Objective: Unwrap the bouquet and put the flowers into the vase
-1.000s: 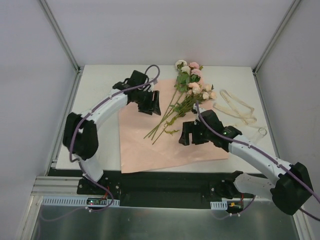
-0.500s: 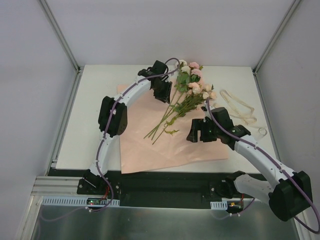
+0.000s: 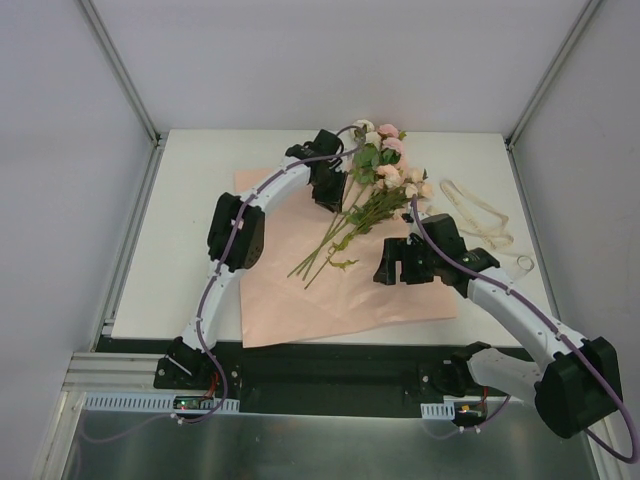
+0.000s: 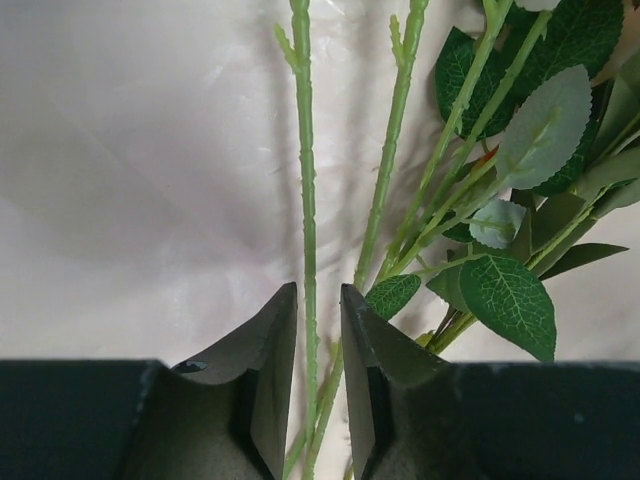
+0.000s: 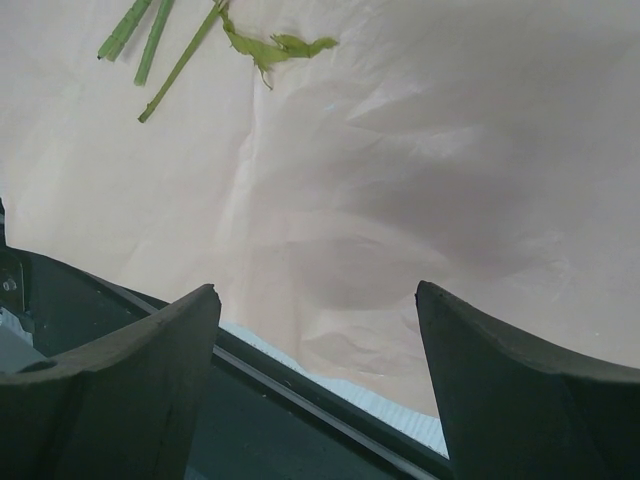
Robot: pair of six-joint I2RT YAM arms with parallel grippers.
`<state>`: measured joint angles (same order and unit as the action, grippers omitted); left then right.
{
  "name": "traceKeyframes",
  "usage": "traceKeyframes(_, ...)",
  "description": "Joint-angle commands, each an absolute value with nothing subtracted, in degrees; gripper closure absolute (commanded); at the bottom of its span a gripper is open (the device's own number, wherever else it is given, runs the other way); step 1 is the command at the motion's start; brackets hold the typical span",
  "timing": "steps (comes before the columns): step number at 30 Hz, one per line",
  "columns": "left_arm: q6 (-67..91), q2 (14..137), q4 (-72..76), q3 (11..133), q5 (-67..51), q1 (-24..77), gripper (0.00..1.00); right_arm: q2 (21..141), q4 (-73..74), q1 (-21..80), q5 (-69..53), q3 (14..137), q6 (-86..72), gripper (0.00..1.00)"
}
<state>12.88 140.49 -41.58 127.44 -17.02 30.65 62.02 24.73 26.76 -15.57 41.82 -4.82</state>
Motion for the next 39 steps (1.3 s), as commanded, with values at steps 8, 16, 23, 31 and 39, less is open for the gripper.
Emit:
traceKeyframes(8,12.39,141.94,-42.8,125.68,-10.02,33.22,0.76,61.35,24.7,26.46,-16.61,42.63,-4.39,0.18)
traceKeyframes(16,12.57,141.95,-42.71,125.25,-7.56,33.57,0.71,60.12,25.4,26.37,-16.26,42.54,-5.1,0.18)
traceKeyframes(23,12.04,142.73,-42.71,125.33,-7.56,34.1,0.75,59.06,26.28,26.37,-16.35,42.28,-5.89,0.18)
traceKeyframes(31,8.88,137.65,-42.8,127.97,-7.47,34.1,0.86,58.8,27.33,26.46,-17.31,43.24,-6.59,0.18)
traceKeyframes(39,6.42,130.35,-42.8,128.06,-4.67,34.1,1.0,59.15,28.04,26.46,-18.45,45.35,-8.08,0.18)
